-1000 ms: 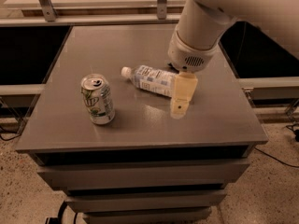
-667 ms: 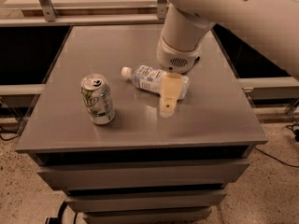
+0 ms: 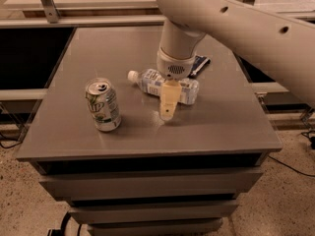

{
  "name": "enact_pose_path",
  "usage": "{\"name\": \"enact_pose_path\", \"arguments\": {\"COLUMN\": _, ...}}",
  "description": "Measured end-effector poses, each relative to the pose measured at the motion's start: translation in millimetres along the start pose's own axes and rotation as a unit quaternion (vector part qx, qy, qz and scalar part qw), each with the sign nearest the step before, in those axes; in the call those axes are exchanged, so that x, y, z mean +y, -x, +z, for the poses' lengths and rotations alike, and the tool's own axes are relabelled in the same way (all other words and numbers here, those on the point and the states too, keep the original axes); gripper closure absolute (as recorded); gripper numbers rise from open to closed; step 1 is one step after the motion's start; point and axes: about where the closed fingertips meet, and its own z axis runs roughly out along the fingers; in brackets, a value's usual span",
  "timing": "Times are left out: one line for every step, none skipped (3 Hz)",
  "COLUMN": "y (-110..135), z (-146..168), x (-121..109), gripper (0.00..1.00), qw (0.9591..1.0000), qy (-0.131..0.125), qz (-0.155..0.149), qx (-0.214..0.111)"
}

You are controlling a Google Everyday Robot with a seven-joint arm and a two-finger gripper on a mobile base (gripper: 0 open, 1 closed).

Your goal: Pick blue plastic bottle

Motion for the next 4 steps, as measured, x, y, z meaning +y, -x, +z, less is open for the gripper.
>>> {"name": "enact_pose_path", "arguments": {"y": 2, "z": 9, "x": -4, "gripper": 0.41, "qw": 0.9999, "qy": 0.012, "qz": -0.001, "qx": 0.000}}
{"name": "enact_pose_path", "arguments": {"y": 3, "z": 11, "x": -5, "gripper": 0.64, "qw": 0.9998, "qy": 0.018, "qz": -0.001, "qx": -0.003}}
{"name": "enact_pose_path", "arguments": {"y": 3, "z": 8, "x": -6, "gripper": 0.87, "qw": 0.9998, "qy": 0.018, "qz": -0.001, "qx": -0.003}}
{"name": "enact_pose_path", "arguments": {"y": -6, "z": -20, "x": -20, "gripper": 1.00, "qw": 0.9999, "qy": 0.003, "qz": 0.012, "qx": -0.011}}
